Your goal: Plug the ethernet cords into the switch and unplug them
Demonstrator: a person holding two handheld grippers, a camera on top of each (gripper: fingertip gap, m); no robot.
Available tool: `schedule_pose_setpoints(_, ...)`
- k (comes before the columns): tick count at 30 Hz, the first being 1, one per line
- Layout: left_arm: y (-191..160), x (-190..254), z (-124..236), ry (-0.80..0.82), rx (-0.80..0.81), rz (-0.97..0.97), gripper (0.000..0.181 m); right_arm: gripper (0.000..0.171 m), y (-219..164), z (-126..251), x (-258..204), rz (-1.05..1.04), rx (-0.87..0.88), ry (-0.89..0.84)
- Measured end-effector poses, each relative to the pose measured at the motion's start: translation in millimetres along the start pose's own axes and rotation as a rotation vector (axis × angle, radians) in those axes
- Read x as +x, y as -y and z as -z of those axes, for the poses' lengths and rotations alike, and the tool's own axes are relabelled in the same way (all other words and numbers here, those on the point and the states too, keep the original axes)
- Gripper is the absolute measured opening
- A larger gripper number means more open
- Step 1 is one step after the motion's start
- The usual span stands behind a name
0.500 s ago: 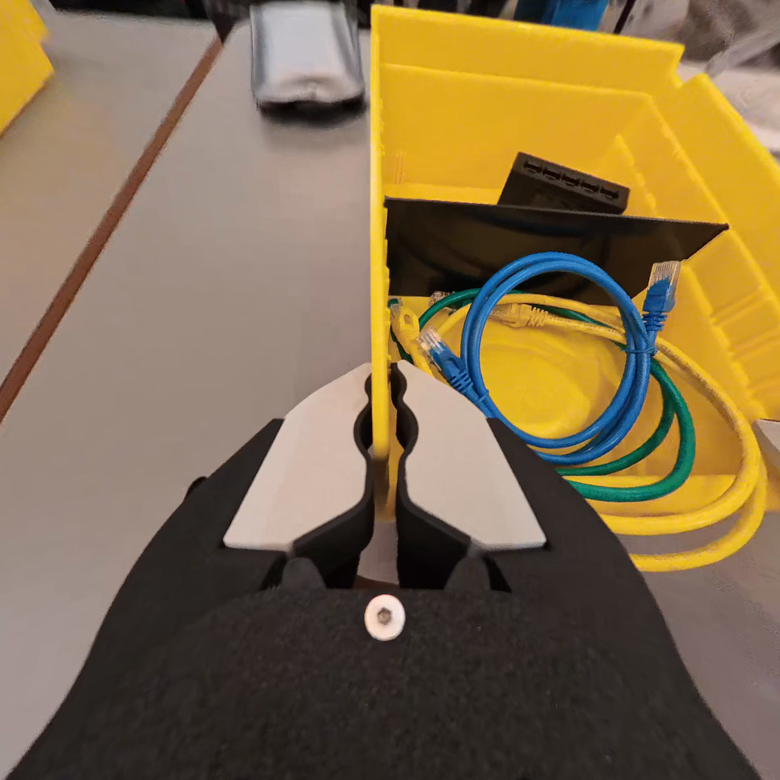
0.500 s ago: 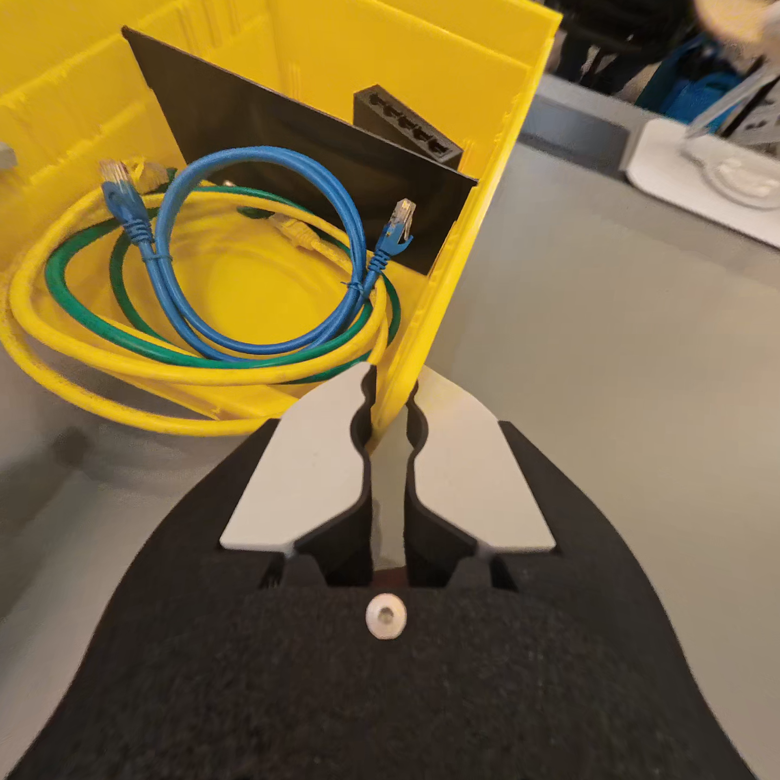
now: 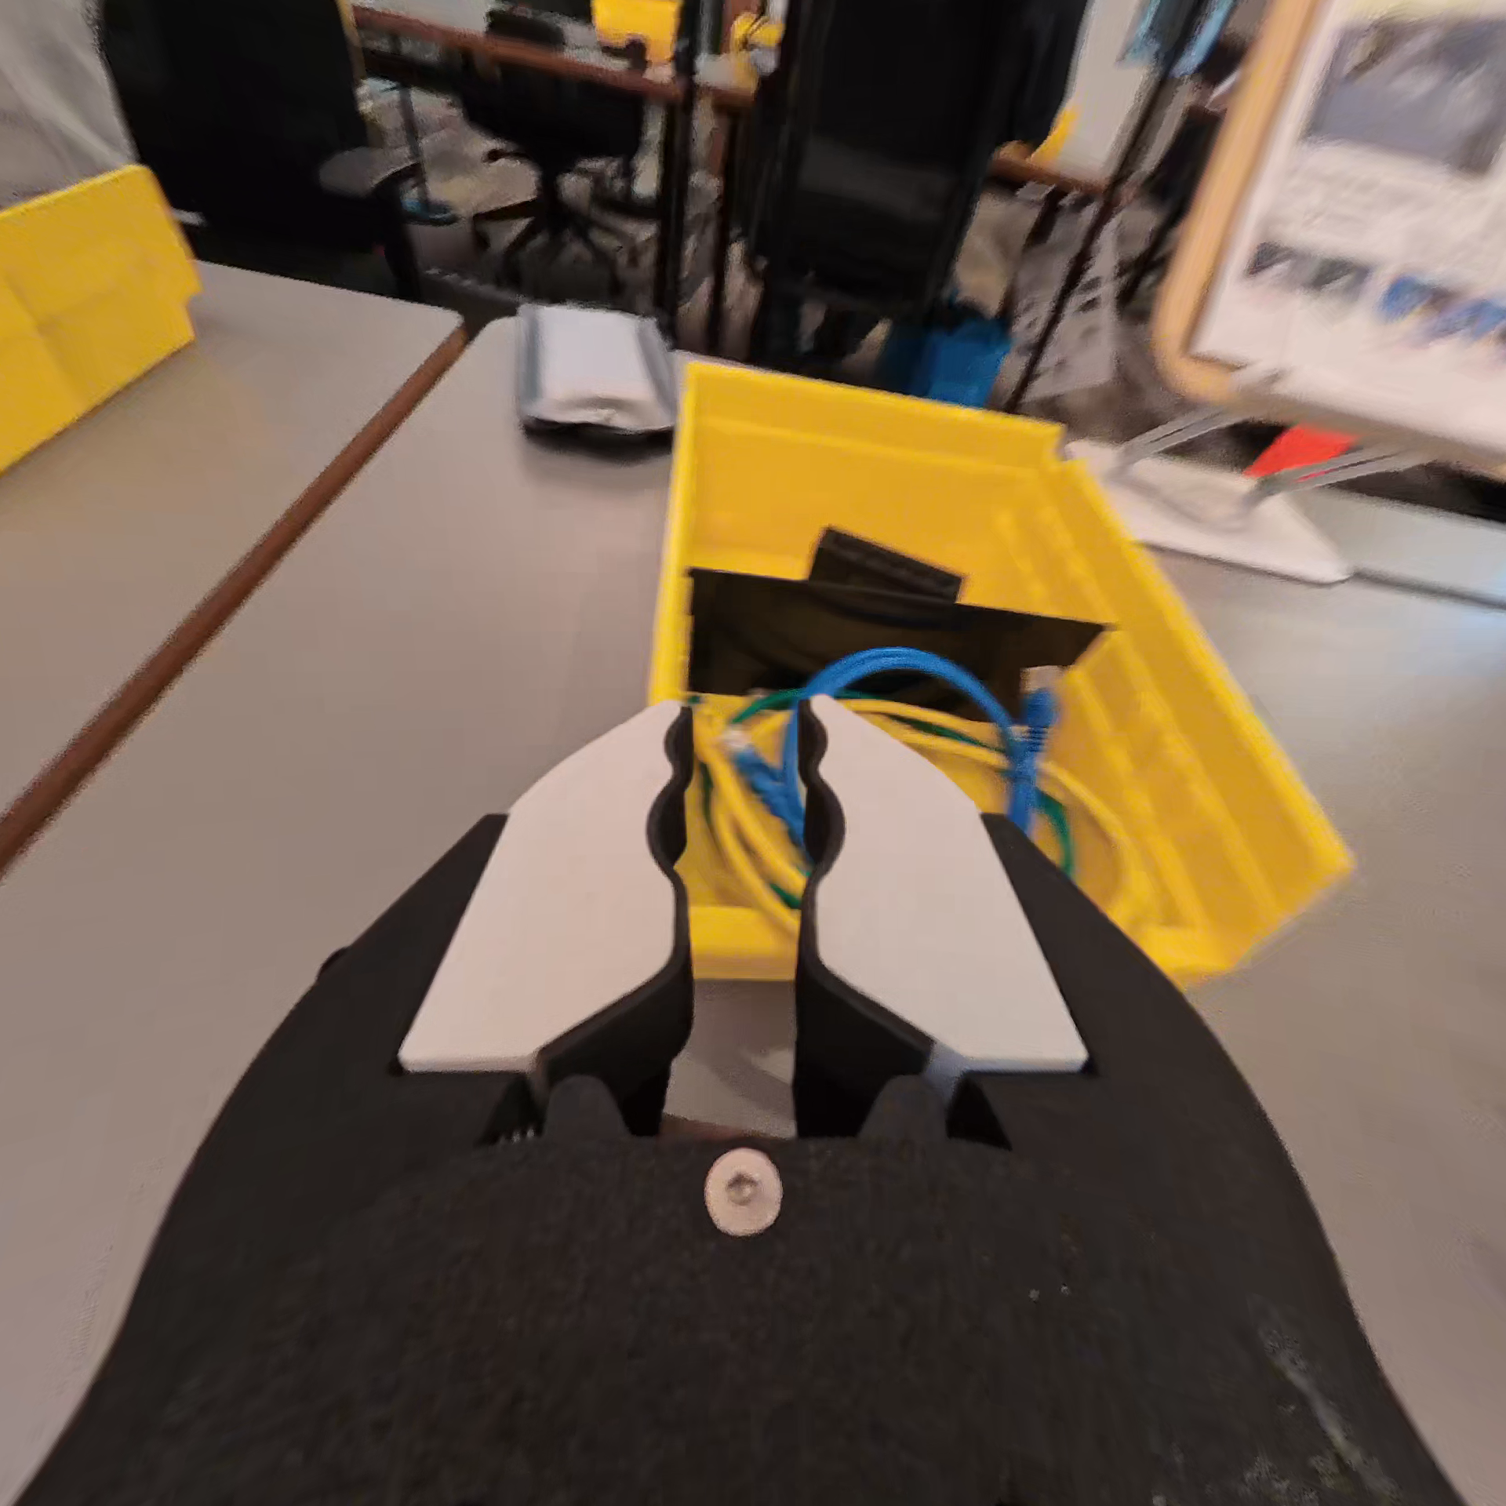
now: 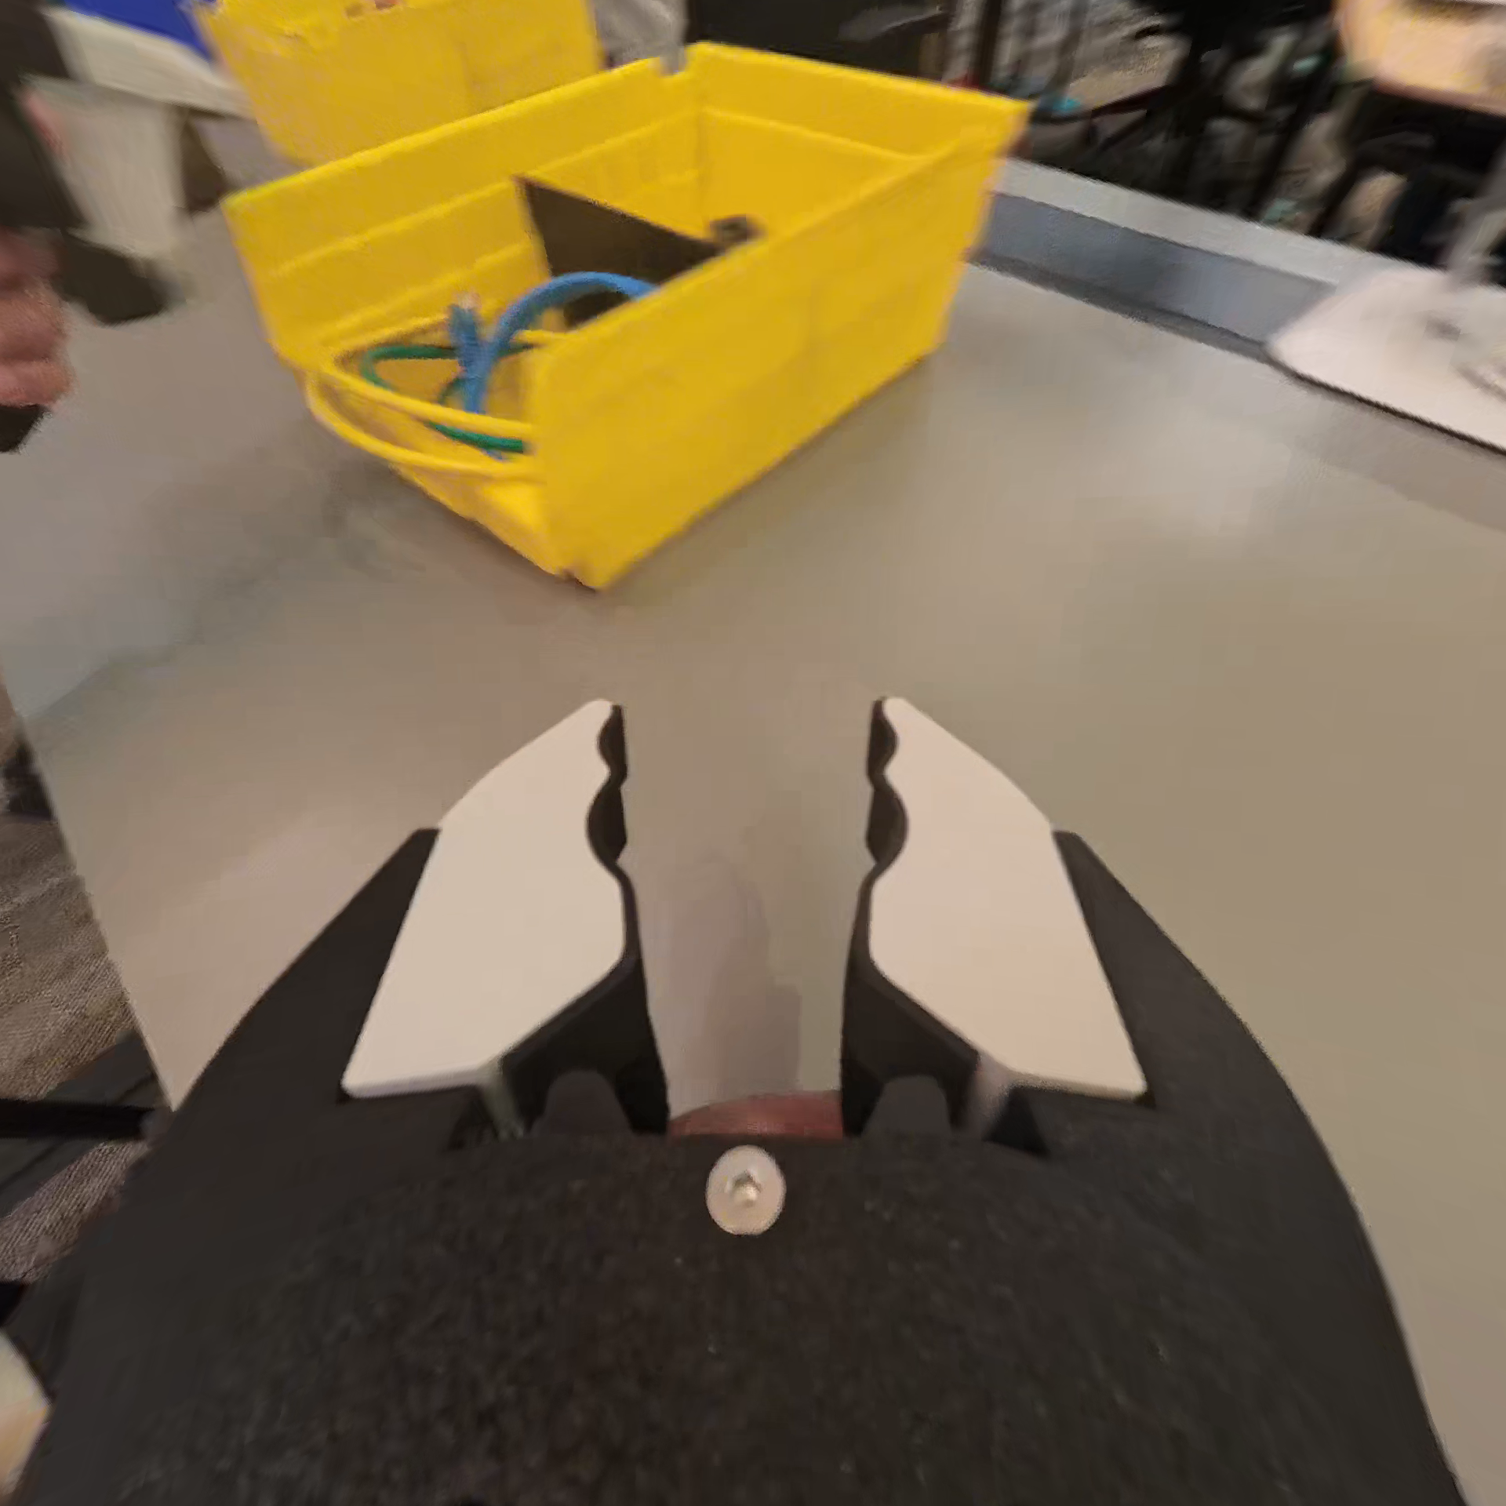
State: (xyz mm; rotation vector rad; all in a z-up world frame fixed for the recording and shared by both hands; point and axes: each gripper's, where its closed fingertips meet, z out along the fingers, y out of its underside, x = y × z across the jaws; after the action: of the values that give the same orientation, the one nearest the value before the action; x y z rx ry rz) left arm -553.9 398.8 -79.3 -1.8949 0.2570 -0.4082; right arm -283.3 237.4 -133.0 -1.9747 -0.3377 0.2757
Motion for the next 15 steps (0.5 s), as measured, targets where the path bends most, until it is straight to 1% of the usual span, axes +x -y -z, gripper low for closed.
schedule_pose_setpoints(1,-0.2,13.5,9.4,-0.050,0.024,0.028,0.024,0.061,-9.5,24.2,28.6,-0.040,0.025,-0.057)
schedule_pose_setpoints(2,-6.1,29.8,17.0,-0.102,0.030,0.051,0.024,0.061,-21.2,50.9,60.7,-0.089,0.046,-0.129)
schedule_pose_setpoints(4,-33.1,66.1,27.8,-0.192,-0.018,0.083,0.026,0.055,-47.5,109.9,122.1,-0.210,0.069,-0.285)
schedule_pose_setpoints(6,-61.5,99.8,36.5,-0.256,-0.063,0.147,0.026,0.054,-66.4,160.8,158.7,-0.323,0.108,-0.340)
schedule_pose_setpoints(8,-74.1,127.9,43.6,-0.323,-0.104,0.203,0.027,0.051,-89.8,204.2,189.2,-0.366,0.135,-0.413)
schedule_pose_setpoints(9,-73.6,135.5,45.1,-0.334,-0.100,0.190,0.027,0.051,-95.7,221.3,202.8,-0.375,0.158,-0.441)
schedule_pose_setpoints(11,-73.3,135.3,41.0,-0.277,-0.082,0.072,0.027,0.050,-94.4,247.2,231.3,-0.407,0.186,-0.512)
schedule_pose_setpoints(13,-79.4,127.0,32.9,-0.197,-0.107,-0.049,0.027,0.050,-88.6,265.3,255.4,-0.348,0.190,-0.591)
schedule_pose_setpoints(15,-83.6,124.7,30.0,-0.178,-0.129,-0.063,0.027,0.048,-94.2,279.1,275.7,-0.269,0.155,-0.690)
